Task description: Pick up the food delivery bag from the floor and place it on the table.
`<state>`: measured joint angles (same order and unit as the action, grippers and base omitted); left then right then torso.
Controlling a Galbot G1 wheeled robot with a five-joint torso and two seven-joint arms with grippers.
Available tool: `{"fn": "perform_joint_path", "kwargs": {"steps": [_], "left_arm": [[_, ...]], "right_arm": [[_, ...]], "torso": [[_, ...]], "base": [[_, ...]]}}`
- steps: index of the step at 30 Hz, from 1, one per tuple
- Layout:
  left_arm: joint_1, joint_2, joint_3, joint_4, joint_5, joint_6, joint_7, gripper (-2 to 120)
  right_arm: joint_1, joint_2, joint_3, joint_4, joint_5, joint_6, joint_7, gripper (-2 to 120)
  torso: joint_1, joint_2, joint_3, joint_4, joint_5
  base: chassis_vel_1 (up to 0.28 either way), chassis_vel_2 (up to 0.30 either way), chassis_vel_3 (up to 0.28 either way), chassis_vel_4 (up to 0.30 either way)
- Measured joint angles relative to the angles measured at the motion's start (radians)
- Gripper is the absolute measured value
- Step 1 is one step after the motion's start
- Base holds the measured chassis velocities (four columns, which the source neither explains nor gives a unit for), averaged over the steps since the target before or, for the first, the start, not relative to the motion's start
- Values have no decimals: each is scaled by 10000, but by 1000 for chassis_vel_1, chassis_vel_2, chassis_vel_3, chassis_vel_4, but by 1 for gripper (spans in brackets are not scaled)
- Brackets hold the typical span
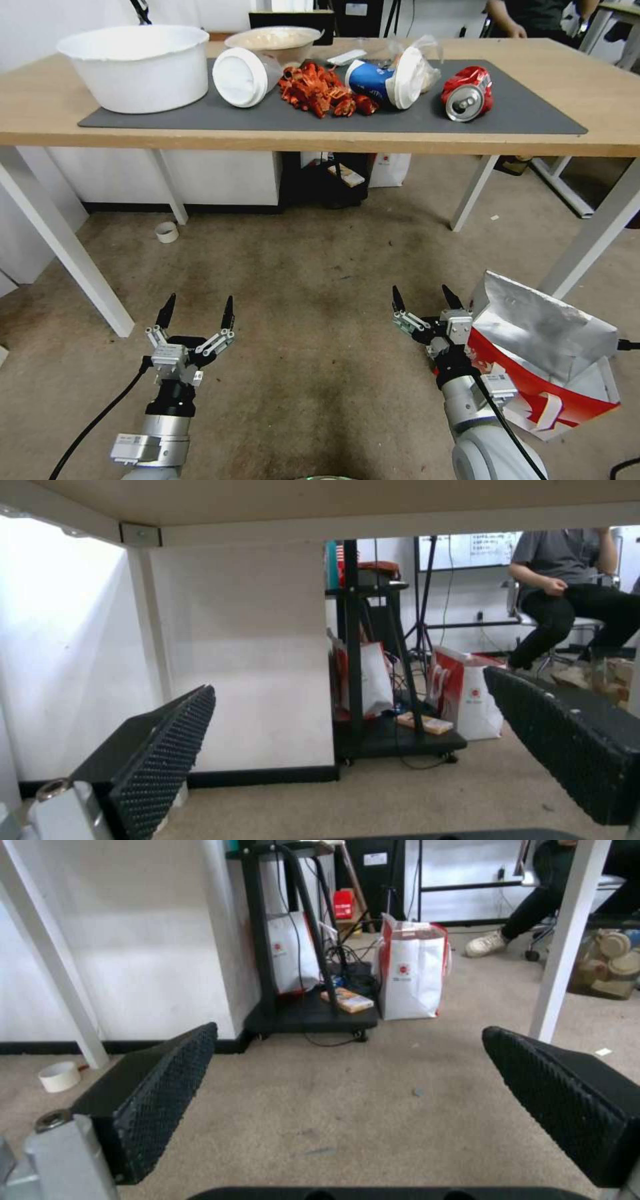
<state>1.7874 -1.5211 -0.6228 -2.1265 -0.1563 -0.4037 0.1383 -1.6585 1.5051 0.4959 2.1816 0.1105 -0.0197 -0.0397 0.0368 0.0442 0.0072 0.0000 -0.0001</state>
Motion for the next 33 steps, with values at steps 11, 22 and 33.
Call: {"fn": "perform_joint_path", "kwargs": {"steps": [11, 22, 33], "left_arm": [[-17, -4, 4, -1, -55, -23, 1, 100], [-67, -3, -29, 14, -95, -174, -77, 100], [22, 84, -110, -150, -106, -188, -208, 100]], "right_arm": [[-39, 11, 1, 23, -6, 0, -9, 100], [-35, -3, 5, 89, -9, -4, -11, 100], [215, -1016, 421, 441, 17, -154, -36, 100]], "torso": [[-49, -230, -72, 0, 1], [-49, -189, -72, 0, 0], [-43, -160, -72, -1, 1]], "base": [[0, 0, 0, 0], [0, 0, 0, 0], [0, 0, 0, 0]]}}
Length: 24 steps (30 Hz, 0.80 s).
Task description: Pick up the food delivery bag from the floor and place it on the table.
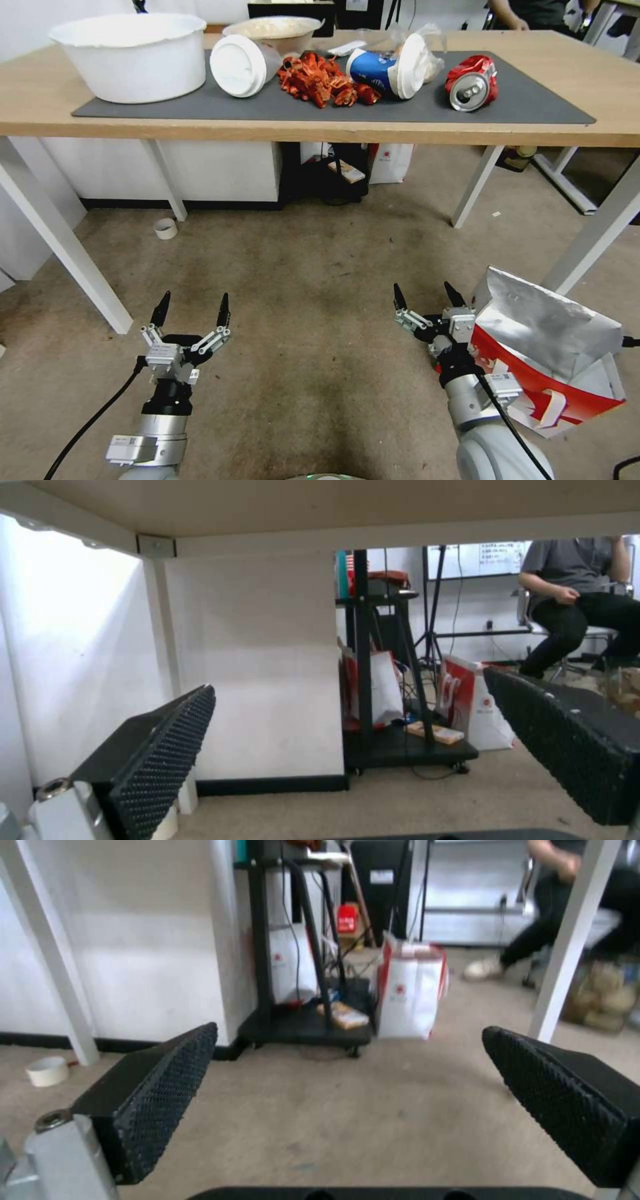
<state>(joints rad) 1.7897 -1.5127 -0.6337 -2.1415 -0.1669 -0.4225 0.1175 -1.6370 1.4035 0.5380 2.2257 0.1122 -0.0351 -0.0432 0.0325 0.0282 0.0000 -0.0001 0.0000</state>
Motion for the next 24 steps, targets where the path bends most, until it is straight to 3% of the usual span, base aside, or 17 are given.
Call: {"fn": "perform_joint_path", "kwargs": {"steps": [2, 3, 6, 7, 8, 9, 10, 11, 12, 17, 19, 24], "left_arm": [[34, 73, -4, -85, -4, 22, -53, 100], [34, 73, -4, -85, -4, 22, -53, 100], [81, 157, -22, -198, -13, 56, -97, 100], [81, 157, -22, -198, -13, 56, -97, 100], [114, 187, -26, -237, -21, 63, -114, 100], [114, 187, -26, -237, -21, 63, -114, 100], [144, 198, -24, -259, -25, 63, -122, 100], [188, 203, -22, -283, -27, 62, -125, 100], [188, 203, -22, -283, -27, 62, -125, 100], [267, 218, 3, -313, -26, 58, -125, 100], [266, 216, 11, -315, -24, 58, -125, 100], [295, 216, 27, -328, -24, 58, -126, 100]], "right_arm": [[200, -1050, 423, 75, 64, -210, -48, 100], [200, -1050, 423, 75, 64, -210, -48, 100], [455, -2433, 1120, -9, 341, -507, -227, 100], [455, -2433, 1120, -9, 341, -507, -227, 100], [678, -3261, 1502, -295, 664, -701, -362, 100], [678, -3261, 1502, -295, 664, -701, -362, 100], [797, -3736, 1665, -493, 797, -774, -437, 100], [1038, -4677, 1928, -873, 971, -904, -571, 100], [1038, -4677, 1928, -873, 971, -904, -571, 100], [1721, -6632, 2093, -1887, 1222, -1338, -1058, 100], [1849, -6866, 2053, -2131, 1203, -1427, -1180, 100], [2243, -8231, 1706, -3565, 366, -1451, -1810, 100]], "torso": [[1, 7, 0, 1, 1], [1, 7, 0, 1, 1], [3, 14, 0, -2, 2], [3, 14, 0, -2, 2], [3, 18, 0, 1, 2], [3, 18, 0, 1, 2], [3, 19, 0, -2, 8], [4, 21, 0, 1, 4], [4, 21, 0, 1, 4], [5, 29, 0, 2, -2], [5, 30, 0, 2, 0], [7, 32, 0, -2, 6]], "base": [[0, 0, 0, 0], [0, 0, 0, 0], [0, 0, 0, 0], [0, 0, 0, 0], [0, 0, 0, 0], [0, 0, 0, 0], [0, 0, 0, 0], [0, 0, 0, 0], [0, 0, 0, 0], [0, 0, 0, 0], [0, 0, 0, 0], [0, 0, 0, 0]]}}
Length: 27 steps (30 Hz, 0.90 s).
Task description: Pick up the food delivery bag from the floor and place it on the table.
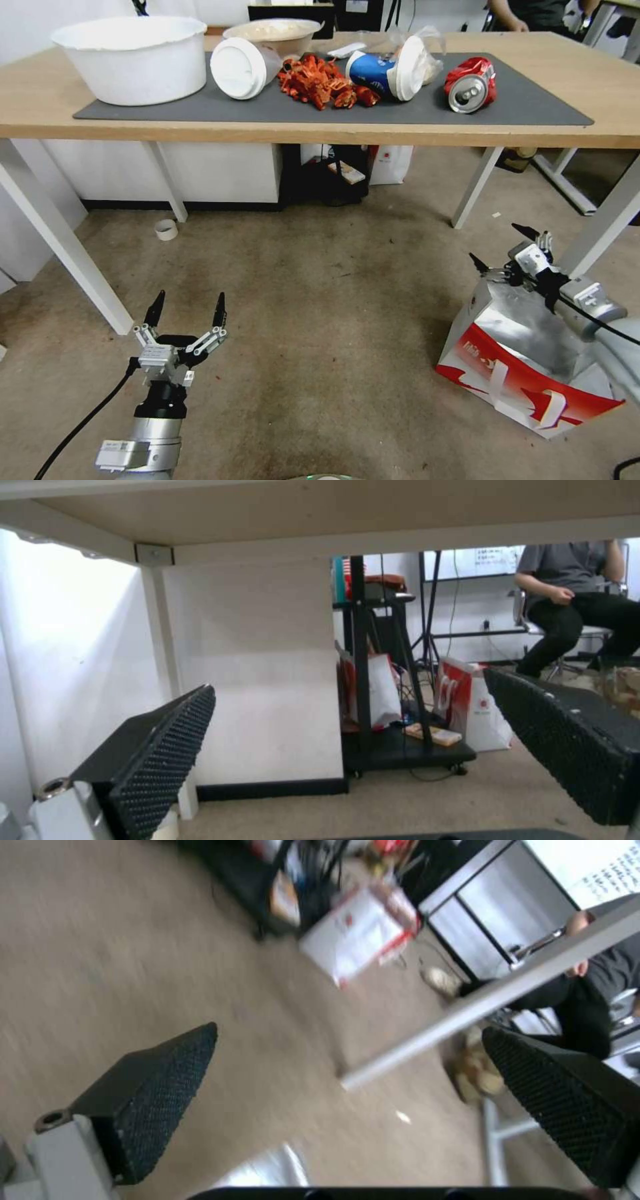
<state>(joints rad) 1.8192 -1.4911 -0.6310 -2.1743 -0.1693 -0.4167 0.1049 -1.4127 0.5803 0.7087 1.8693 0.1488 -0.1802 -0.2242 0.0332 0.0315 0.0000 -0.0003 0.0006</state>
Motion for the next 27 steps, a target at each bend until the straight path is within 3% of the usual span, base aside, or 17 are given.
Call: {"fn": "perform_joint_path", "kwargs": {"steps": [2, 4, 8, 11, 27], "left_arm": [[28, 20, 0, 0, -37, 0, 0, 100], [59, 66, -10, 0, -108, 28, -2, 100], [-90, 106, 39, 49, -121, 142, -1, 100], [-236, 157, 146, 197, -119, 200, 1, 100], [-721, 427, 440, 683, -201, 234, -9, 100]], "right_arm": [[36, -367, -18, -248, -124, 113, -123, 100], [204, -1326, -85, -850, -195, 253, -377, 100], [279, -2135, -278, -1605, -228, 289, -833, 100], [193, -2324, -360, -1926, -305, 159, -1089, 100], [313, -2670, -1015, -3164, -375, -620, -1648, 100]], "torso": [[0, 1, 0, 1, 1], [0, 5, 0, 2, -7], [0, 7, 0, 7, -6], [1, 7, 0, -3, -5], [0, 14, -2, 11, -5]], "base": [[0, 0, 0, 0], [0, 0, 0, 0], [0, 0, 0, 0], [0, 0, 0, 0], [0, 0, 0, 0]]}}
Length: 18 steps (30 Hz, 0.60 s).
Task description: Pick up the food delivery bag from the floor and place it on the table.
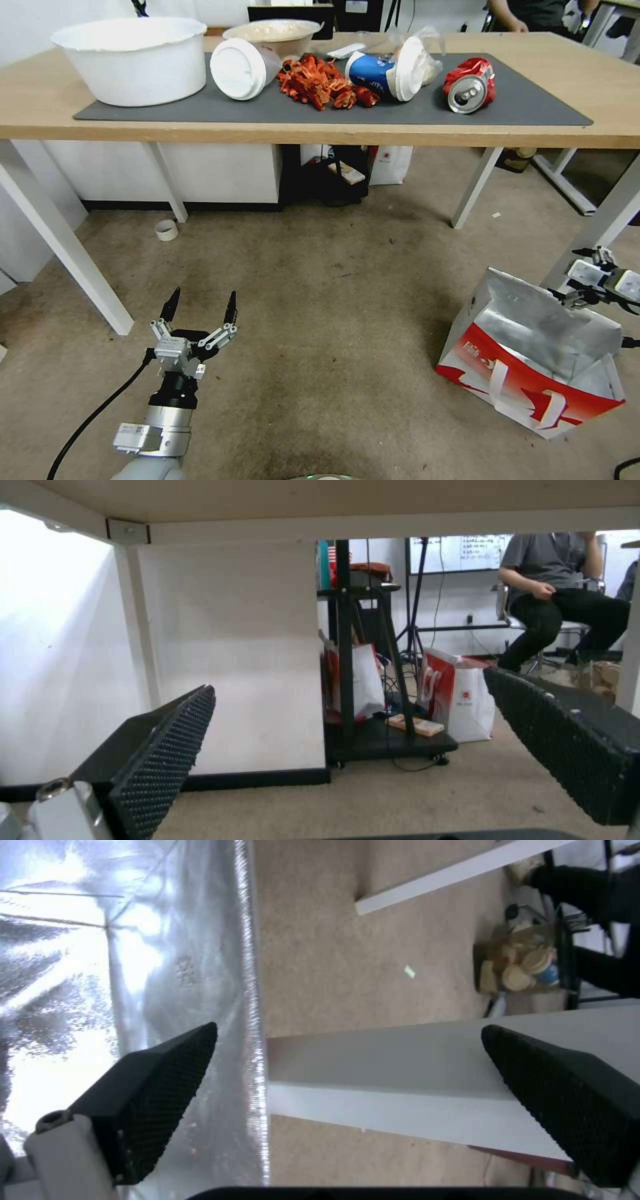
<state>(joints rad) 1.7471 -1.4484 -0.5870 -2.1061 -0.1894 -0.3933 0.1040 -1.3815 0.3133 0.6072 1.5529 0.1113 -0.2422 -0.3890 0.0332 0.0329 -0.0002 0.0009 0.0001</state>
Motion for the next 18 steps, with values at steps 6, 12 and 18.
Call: {"fn": "perform_joint_path", "kwargs": {"steps": [6, 12, 18], "left_arm": [[-13, -2, 0, 15, 6, 0, -10, 100], [-12, -44, -6, -10, 54, 0, -15, 100], [40, -78, -52, -75, 64, -13, -22, 100]], "right_arm": [[96, 219, -236, -169, -1, -39, 43, 100], [559, 482, -882, -215, -2, -173, 246, 100], [1227, 726, -1686, -294, -7, -257, 315, 100]], "torso": [[0, 0, 0, 2, 2], [1, -1, 1, -18, 1], [2, -1, 2, -19, -1]], "base": [[0, 0, 0, 0], [0, 0, 0, 0], [0, 0, 0, 0]]}}
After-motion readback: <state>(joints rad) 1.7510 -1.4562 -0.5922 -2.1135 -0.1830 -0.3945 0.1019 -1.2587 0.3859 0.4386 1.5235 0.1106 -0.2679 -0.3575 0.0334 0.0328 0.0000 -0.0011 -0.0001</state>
